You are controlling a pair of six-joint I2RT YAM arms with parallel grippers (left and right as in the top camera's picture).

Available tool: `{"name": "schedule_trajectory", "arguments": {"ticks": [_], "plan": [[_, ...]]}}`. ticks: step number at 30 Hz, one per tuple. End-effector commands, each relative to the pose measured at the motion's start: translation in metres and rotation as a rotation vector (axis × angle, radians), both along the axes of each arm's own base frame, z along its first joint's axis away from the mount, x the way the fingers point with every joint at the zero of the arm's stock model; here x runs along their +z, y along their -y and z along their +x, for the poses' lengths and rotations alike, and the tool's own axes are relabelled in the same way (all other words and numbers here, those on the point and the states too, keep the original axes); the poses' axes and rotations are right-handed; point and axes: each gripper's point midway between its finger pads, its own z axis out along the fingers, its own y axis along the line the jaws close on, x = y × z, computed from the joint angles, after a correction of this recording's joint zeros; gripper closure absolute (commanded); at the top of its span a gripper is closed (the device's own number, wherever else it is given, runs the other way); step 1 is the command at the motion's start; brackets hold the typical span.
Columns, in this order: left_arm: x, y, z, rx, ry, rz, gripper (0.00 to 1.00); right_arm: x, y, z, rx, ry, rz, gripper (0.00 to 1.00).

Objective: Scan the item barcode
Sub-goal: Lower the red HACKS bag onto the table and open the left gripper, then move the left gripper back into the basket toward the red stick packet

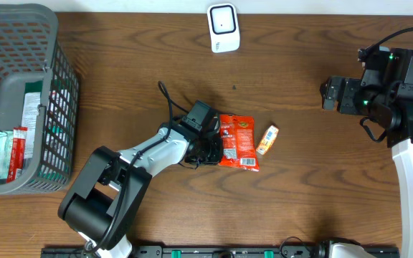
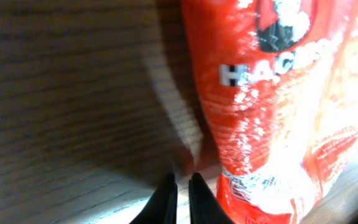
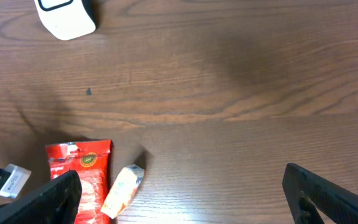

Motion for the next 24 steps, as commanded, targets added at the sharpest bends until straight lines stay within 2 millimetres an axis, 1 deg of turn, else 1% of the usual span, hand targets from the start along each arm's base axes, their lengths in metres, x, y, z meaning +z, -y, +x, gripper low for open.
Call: {"name": "schedule_trajectory", "arguments": {"ticks": [1,4,6,7,9,11,12,14,15,16,17,19,21,22,23,24], "plan": [[0.001,-0.017,0.01,0.048,0.038,0.066,0.89,0.009,0.001,0.001,-0.013,0.021,0.007,0.01],[0.026,-0.024,0.024,0.076,0.093,0.062,0.87,0.009,0.001,0.001,-0.012,0.021,0.007,0.01],[0.052,-0.029,0.034,0.082,0.143,0.049,0.83,0.009,0.001,0.001,-0.013,0.021,0.007,0.01],[0.065,-0.032,0.038,0.089,0.17,0.05,0.77,0.009,0.001,0.001,-0.013,0.021,0.007,0.01],[0.101,-0.043,0.05,0.113,0.241,0.065,0.68,0.009,0.001,0.001,-0.013,0.021,0.007,0.01],[0.139,-0.057,0.059,0.139,0.31,0.084,0.53,0.009,0.001,0.001,-0.013,0.021,0.007,0.01],[0.16,-0.066,0.064,0.159,0.349,0.104,0.46,0.009,0.001,0.001,-0.013,0.021,0.007,0.01],[0.202,-0.091,0.073,0.22,0.42,0.158,0.4,0.009,0.001,0.001,-0.012,0.021,0.007,0.01],[0.225,-0.107,0.078,0.263,0.457,0.189,0.37,0.009,0.001,0.001,-0.013,0.021,0.007,0.01],[0.243,-0.121,0.082,0.302,0.488,0.214,0.36,0.009,0.001,0.001,-0.012,0.021,0.007,0.01],[0.264,-0.14,0.086,0.356,0.523,0.244,0.35,0.009,0.001,0.001,-0.012,0.021,0.007,0.01],[0.294,-0.171,0.092,0.445,0.577,0.289,0.33,0.009,0.001,0.001,-0.013,0.021,0.007,0.01],[0.318,-0.206,0.097,0.547,0.62,0.333,0.3,0.009,0.001,0.001,-0.013,0.021,0.007,0.01],[0.324,-0.222,0.098,0.593,0.632,0.347,0.3,0.009,0.001,0.001,-0.012,0.021,0.007,0.01],[0.327,-0.237,0.099,0.635,0.635,0.362,0.3,0.009,0.001,0.001,-0.013,0.021,0.007,0.01],[0.327,-0.268,0.099,0.719,0.629,0.409,0.29,0.009,0.001,0.001,-0.012,0.021,0.007,0.01]]}}
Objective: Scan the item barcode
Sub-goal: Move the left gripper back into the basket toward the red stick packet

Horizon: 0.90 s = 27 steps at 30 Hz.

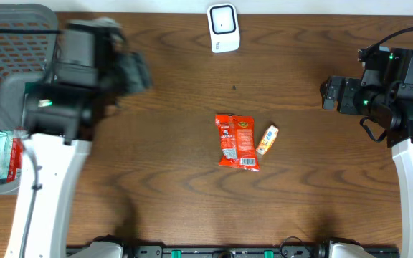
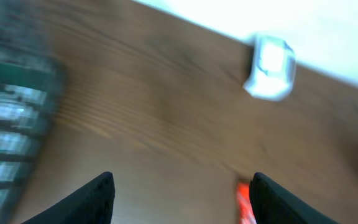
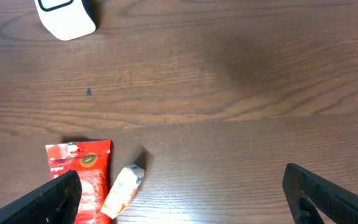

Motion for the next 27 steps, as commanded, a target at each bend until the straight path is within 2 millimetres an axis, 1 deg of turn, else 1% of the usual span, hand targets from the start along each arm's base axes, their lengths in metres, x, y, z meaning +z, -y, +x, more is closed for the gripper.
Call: {"name": "schedule_trajectory", "arguments": {"ticks": [1,3,8,12,15,17,18,20,22,26,27], "plan": [[-0.002,-0.078,0.001,0.232,-0.015,0.103,0.29,0.009,0.001,0.001,-0.012,0.021,0.007,0.01],[-0.007,-0.109,-0.004,0.318,-0.039,0.111,0.29,0.009,0.001,0.001,-0.013,0.021,0.007,0.01],[-0.017,-0.169,-0.017,0.487,-0.084,0.107,0.29,0.009,0.001,0.001,-0.013,0.021,0.007,0.01],[-0.024,-0.209,-0.032,0.603,-0.113,0.101,0.29,0.009,0.001,0.001,-0.012,0.021,0.007,0.01],[-0.034,-0.232,-0.041,0.695,-0.134,0.073,0.29,0.009,0.001,0.001,-0.012,0.021,0.007,0.01],[-0.046,-0.248,-0.043,0.75,-0.154,0.058,0.29,0.009,0.001,0.001,-0.013,0.021,0.007,0.01],[-0.059,-0.264,-0.047,0.8,-0.19,0.07,0.29,0.009,0.001,0.001,-0.013,0.021,0.007,0.01],[-0.074,-0.28,-0.051,0.843,-0.244,0.091,0.29,0.009,0.001,0.001,-0.012,0.021,0.007,0.01],[-0.095,-0.291,-0.052,0.865,-0.307,0.084,0.29,0.009,0.001,0.001,-0.013,0.021,0.007,0.01],[-0.133,-0.305,-0.054,0.885,-0.419,0.067,0.29,0.009,0.001,0.001,-0.012,0.021,0.007,0.01],[-0.148,-0.309,-0.056,0.891,-0.468,0.063,0.29,0.009,0.001,0.001,-0.012,0.021,0.007,0.01]]}}
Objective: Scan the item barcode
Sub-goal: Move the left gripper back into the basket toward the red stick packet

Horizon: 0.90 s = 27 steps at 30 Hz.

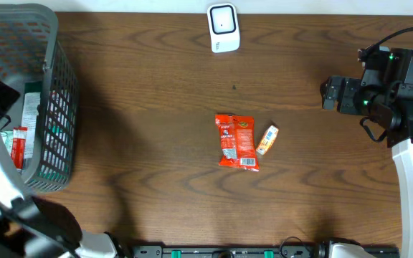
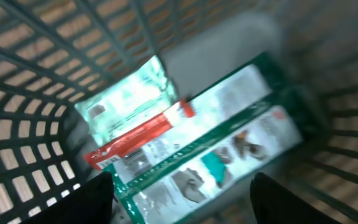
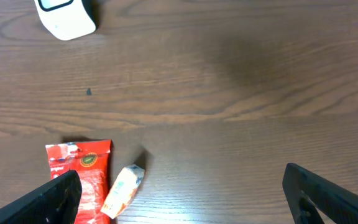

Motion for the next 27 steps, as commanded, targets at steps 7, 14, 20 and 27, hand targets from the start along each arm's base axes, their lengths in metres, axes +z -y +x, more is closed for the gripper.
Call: {"name": "schedule_trajectory", "arguments": {"ticks": [7,14,20,27], "plan": [[-0.097,-0.031,-0.038,0.111,-0.342,-0.089,0.28,0.008,0.001,0.001,-0.013,0.021,0.007,0.01],[-0.128,-0.031,-0.041,0.1,-0.425,-0.136,0.28,0.008,0.001,0.001,-0.013,0.021,0.007,0.01],[-0.146,-0.031,-0.04,0.058,-0.469,-0.158,0.28,0.008,0.001,0.001,-0.013,0.021,0.007,0.01],[-0.161,-0.031,-0.04,0.043,-0.497,-0.175,0.28,0.008,0.001,0.001,-0.012,0.021,0.007,0.01]]}}
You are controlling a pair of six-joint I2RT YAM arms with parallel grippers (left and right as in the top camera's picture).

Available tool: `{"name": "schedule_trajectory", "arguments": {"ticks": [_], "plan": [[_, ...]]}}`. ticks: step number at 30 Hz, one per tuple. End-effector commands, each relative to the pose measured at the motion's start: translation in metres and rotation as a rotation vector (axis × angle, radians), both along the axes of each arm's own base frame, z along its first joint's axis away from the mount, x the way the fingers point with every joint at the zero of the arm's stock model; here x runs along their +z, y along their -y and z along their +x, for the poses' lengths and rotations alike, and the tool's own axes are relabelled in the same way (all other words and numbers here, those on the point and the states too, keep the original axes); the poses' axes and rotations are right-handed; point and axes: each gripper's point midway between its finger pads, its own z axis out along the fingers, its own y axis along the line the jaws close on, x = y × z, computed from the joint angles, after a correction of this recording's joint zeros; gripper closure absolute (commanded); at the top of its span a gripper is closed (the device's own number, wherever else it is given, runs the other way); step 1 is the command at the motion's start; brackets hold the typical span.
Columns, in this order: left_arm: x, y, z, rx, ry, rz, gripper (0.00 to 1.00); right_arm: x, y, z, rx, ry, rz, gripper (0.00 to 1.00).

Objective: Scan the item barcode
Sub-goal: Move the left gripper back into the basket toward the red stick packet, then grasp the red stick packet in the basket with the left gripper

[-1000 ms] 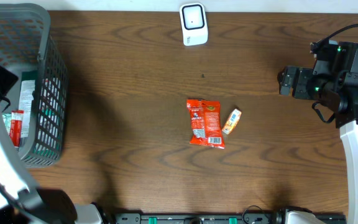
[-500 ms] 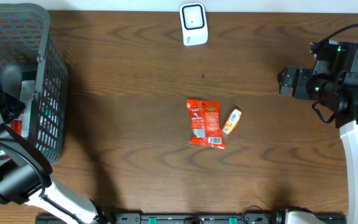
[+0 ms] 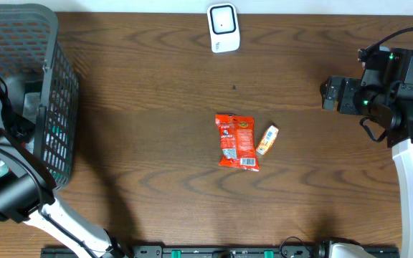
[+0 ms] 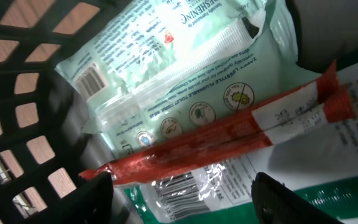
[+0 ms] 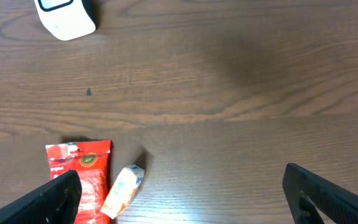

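Low inside the grey basket [image 3: 56, 86], my left gripper [image 4: 185, 208] stands open, with nothing between its fingers [image 4: 98, 199]. Just under it lie a pale green wipes pack [image 4: 179, 68], a long red stick pack [image 4: 229, 127] with a barcode label [image 4: 179, 186], and a green-and-white pack [image 4: 328, 186]. A red snack bag [image 3: 237, 141] and a small orange packet [image 3: 267, 140] lie mid-table. The white scanner [image 3: 223, 27] sits at the far edge. My right gripper [image 5: 179, 205] hangs open above the table, right of the orange packet [image 5: 123, 190].
The basket's mesh wall [image 4: 23, 99] stands close on the left of my left gripper. My right arm [image 3: 378, 93] is at the table's right side. A dark speck [image 5: 89, 92] marks the wood between the scanner [image 5: 64, 18] and the red bag [image 5: 79, 174].
My left gripper has come down closer to the packs in the basket; the wipes pack and red stick pack now fill its view. The right arm and table items have not moved.
My left gripper was shut beside the red snack bag on the table. Then it was open, up near the basket, with the bag left on the table. Then it was over the basket's contents, and now it is low among them. The right arm stayed still throughout.
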Motion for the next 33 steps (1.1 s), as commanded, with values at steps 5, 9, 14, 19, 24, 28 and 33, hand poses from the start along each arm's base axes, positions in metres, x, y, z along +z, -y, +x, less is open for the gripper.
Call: {"name": "schedule_trajectory", "arguments": {"ticks": [5,9,14,19,24,28,33], "plan": [[-0.019,-0.002,-0.002,-0.046,-0.047,-0.027,0.28,0.008,0.001,0.001,-0.012,0.021,0.007,0.01],[-0.026,-0.001,-0.004,-0.046,-0.063,-0.039,0.28,0.008,0.001,0.001,-0.012,0.021,0.007,0.01],[-0.04,0.003,-0.01,-0.046,-0.073,-0.047,0.28,0.008,0.001,0.001,-0.012,0.021,0.007,0.01],[-0.051,0.006,-0.014,-0.045,-0.077,-0.05,0.35,0.008,0.001,0.001,-0.012,0.021,0.007,0.01],[-0.051,0.007,-0.013,-0.045,-0.074,-0.052,0.5,0.008,0.001,0.001,-0.012,0.021,0.007,0.01],[-0.051,0.006,-0.012,-0.045,-0.07,-0.05,0.6,0.008,0.001,0.001,-0.012,0.021,0.007,0.01],[-0.052,0.007,-0.013,-0.045,-0.073,-0.051,0.46,0.008,0.001,0.001,-0.012,0.021,0.007,0.01]]}}
